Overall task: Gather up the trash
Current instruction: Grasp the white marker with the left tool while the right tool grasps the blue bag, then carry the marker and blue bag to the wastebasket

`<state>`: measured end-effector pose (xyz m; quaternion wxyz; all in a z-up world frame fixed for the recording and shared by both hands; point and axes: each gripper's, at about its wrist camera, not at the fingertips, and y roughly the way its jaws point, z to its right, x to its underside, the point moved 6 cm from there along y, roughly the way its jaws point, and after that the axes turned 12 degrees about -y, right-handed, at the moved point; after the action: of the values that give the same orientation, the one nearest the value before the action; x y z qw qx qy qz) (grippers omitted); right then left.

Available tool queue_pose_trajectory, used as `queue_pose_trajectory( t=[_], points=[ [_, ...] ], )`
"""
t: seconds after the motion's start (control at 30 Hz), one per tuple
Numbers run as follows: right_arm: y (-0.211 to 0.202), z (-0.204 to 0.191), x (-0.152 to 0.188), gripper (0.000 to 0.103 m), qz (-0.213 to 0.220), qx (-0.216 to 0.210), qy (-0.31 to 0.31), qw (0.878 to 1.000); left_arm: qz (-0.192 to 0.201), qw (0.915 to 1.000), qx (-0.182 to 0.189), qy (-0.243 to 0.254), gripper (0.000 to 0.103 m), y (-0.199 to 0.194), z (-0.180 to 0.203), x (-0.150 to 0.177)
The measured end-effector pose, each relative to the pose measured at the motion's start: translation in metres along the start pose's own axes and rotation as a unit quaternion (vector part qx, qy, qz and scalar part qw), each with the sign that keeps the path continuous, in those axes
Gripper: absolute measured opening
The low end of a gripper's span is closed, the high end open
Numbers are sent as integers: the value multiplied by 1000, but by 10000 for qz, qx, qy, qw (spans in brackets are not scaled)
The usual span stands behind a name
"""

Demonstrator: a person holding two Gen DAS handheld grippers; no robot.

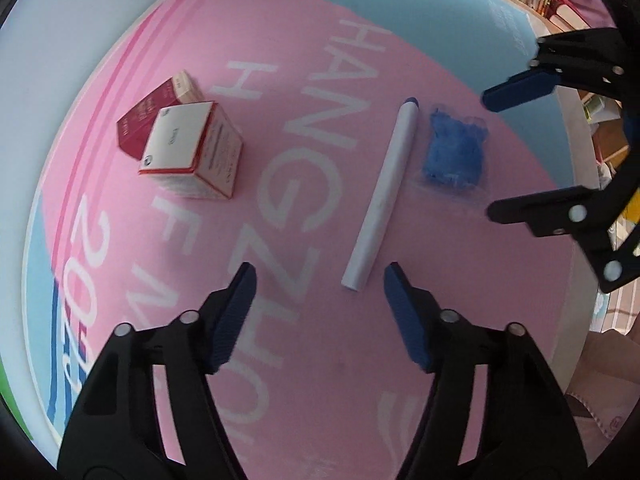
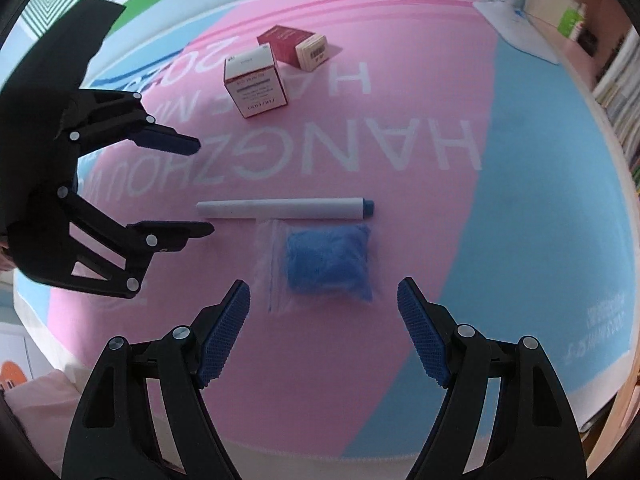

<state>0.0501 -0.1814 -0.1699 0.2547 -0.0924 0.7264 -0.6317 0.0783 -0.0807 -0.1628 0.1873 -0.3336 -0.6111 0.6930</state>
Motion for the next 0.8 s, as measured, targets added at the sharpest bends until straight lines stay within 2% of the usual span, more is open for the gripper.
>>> queue_pose_trajectory(
  t=[0.1, 0.23, 0.3, 0.33, 0.37, 0.47, 0.8],
  points=[
    [9, 0, -4, 76, -10, 23, -69, 10000, 12, 9999, 71, 148, 57, 2, 3, -3],
    [19, 0, -4, 72, -70, 69, -156, 9998, 32, 9993, 265, 243, 40, 2, 9, -12],
    [19, 1, -6, 65, -10, 162, -220, 9996, 54, 9988, 374, 321, 29, 1, 12, -15],
    [19, 2, -7, 55, 8, 203, -223, 9995, 56, 9984, 423, 363, 20, 1, 14, -17],
    [17, 6, -7, 43, 25, 234, -180, 9996, 42, 9982, 467, 386, 16, 1, 15, -19],
    [14, 16, -7, 41, 32, 97, 63, 9999, 26, 9980, 493, 385, 12, 4, 15, -34],
    [-9, 25, 15, 41, 131, 100, 316, 9994, 71, 9983, 409, 412, 11, -8, 32, -34]
  ],
)
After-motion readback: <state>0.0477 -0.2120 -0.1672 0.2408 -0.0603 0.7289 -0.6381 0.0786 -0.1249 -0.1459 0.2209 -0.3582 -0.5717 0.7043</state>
